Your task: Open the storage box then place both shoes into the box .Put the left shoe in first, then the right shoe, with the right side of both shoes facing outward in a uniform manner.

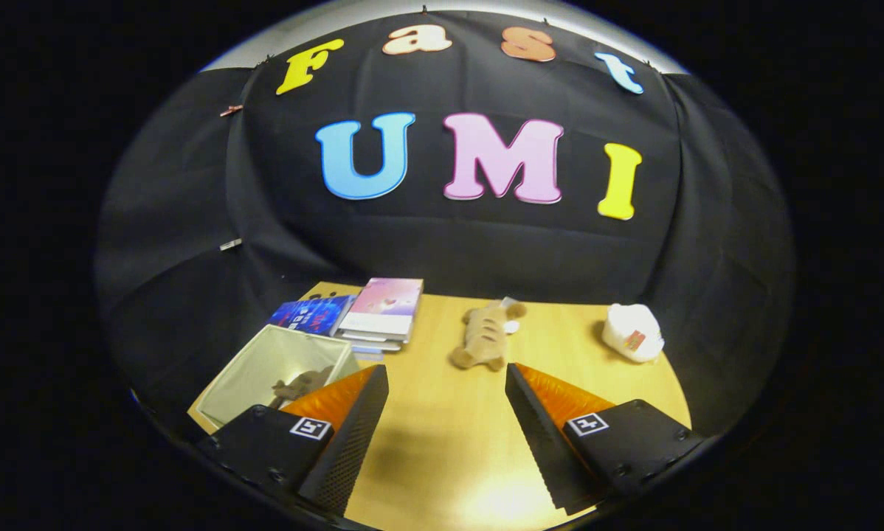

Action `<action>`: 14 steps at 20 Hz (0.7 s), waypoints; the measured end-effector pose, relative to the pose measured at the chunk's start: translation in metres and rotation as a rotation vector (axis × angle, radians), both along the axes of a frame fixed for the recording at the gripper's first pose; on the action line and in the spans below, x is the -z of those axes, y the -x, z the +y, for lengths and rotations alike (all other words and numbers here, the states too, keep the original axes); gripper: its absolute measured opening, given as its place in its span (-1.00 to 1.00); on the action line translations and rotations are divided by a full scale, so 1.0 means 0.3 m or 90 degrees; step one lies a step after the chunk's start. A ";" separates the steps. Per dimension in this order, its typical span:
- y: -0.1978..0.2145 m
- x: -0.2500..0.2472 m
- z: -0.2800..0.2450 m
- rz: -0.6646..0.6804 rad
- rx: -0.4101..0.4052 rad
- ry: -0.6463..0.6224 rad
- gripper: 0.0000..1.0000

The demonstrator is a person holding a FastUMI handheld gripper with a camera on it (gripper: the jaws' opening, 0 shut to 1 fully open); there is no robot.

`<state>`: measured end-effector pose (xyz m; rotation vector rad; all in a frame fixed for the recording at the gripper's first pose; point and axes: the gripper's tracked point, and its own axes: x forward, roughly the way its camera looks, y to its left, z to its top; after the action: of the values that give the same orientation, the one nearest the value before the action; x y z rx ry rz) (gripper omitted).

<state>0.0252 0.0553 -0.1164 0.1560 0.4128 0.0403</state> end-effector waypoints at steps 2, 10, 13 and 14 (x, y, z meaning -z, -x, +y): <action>0.004 -0.047 -0.116 -0.039 0.042 0.016 0.99; 0.081 -0.106 -0.382 -0.109 0.142 0.036 0.98; 0.099 -0.072 -0.421 -0.097 0.158 0.035 0.98; 0.105 -0.068 -0.431 -0.095 0.162 0.035 0.98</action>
<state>-0.0062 -0.0741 -0.0961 0.1491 0.2430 -0.2084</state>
